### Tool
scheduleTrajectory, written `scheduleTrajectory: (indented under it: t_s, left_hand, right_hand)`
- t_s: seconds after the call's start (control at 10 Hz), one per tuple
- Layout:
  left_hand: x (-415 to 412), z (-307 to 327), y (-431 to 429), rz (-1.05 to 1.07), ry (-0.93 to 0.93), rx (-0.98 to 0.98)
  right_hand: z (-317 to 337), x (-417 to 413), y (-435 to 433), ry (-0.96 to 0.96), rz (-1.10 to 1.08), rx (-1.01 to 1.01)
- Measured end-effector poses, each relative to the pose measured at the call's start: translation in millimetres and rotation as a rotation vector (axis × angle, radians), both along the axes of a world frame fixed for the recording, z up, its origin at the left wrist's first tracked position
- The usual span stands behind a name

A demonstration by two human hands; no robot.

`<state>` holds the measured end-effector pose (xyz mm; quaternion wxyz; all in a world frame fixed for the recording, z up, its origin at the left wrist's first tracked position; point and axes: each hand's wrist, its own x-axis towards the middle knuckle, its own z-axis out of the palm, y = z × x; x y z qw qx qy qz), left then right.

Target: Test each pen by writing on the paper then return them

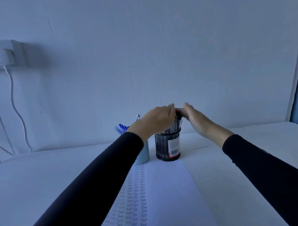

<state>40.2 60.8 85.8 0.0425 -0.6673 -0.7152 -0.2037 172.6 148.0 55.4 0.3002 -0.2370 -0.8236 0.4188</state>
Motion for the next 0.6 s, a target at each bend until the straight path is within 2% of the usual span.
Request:
scheduleTrajectory:
  t_s: [0.1, 0.2, 0.3, 0.4, 0.5, 0.6]
  left_hand:
    - [3, -4, 3, 0.056, -0.037, -0.035]
    - [-1, 1, -5, -0.021, -0.053, -0.027]
    - [-33, 11, -21, 0.002, 0.014, 0.079]
    - [-70, 7, -37, 0.116, 0.026, -0.161]
    - [-73, -9, -41, 0.119, 0.008, -0.209]
    - [-68, -2, -46, 0.100, -0.027, -0.127]
  right_hand:
    - [-1, 2, 0, -0.075, -0.025, 0.122]
    - [-1, 6, 0, -0.079, 0.012, 0.137]
    - [-7, 15, 4, 0.009, -0.047, 0.128]
    - [-23, 24, 10, 0.036, -0.078, 0.074]
    - [-34, 26, 11, 0.021, -0.107, 0.006]
    - [-34, 35, -2, -0.003, -0.126, 0.033]
